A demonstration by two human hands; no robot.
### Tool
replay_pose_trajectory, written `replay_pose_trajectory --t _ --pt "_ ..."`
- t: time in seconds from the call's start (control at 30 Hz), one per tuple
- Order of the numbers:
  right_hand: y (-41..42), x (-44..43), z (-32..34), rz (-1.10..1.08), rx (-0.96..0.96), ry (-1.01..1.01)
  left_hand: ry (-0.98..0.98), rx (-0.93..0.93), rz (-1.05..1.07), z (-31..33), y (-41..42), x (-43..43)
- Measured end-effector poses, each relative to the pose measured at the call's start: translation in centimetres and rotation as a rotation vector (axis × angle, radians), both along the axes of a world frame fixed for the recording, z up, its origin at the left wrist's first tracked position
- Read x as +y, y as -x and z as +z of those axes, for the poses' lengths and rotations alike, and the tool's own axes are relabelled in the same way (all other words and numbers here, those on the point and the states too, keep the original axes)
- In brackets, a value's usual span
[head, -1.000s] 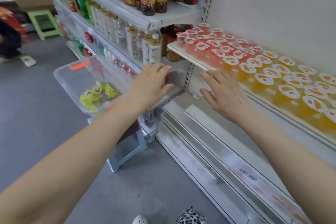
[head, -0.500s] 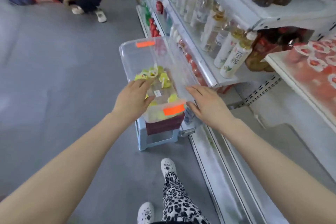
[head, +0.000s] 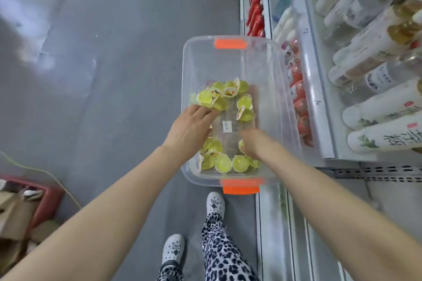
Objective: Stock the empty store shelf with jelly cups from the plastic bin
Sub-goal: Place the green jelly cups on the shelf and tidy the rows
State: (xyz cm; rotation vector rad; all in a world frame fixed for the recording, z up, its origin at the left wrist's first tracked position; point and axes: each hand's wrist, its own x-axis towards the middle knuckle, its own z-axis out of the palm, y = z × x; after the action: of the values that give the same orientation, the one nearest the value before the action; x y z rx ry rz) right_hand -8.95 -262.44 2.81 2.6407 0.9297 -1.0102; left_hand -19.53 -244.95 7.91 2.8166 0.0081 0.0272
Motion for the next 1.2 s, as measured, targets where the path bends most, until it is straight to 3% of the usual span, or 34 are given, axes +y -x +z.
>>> replay_pose_trajectory --t 0.13,0.33,0.43,0.67,0.77,1.0,1.2 --pt "-1.4 0.6 -2.9 0.010 0.062 0.087 -0.025 0.003 0.005 -0.7 -0.2 0.1" --pt "-2.1 0.8 -3.8 -0.044 0.077 0.064 -0.043 0.060 0.018 -1.0 -0.5 0.2" --pt "-2.6 0.6 -2.1 -0.041 -0.035 -0.061 -0.095 0.093 0.014 -1.0 -0.6 0.1" --pt "-6.0 -2.5 5.1 0.066 -0.374 -0.630 -0.156 0.197 0.051 -1.6 -4.7 -1.7" --pt "-6.9 -3.5 5.3 0.033 -0.391 -0.744 -0.161 0.295 0.106 -3.4 -8.3 -1.8" --pt "-7.4 -3.9 3.2 0.039 -0.409 -0.777 -0.144 0.478 0.105 -8.9 -13.3 -1.2" --pt "-7.1 -3.5 3.2 0.046 -0.450 -0.742 -0.142 0.479 0.126 -10.7 -13.5 -1.0"
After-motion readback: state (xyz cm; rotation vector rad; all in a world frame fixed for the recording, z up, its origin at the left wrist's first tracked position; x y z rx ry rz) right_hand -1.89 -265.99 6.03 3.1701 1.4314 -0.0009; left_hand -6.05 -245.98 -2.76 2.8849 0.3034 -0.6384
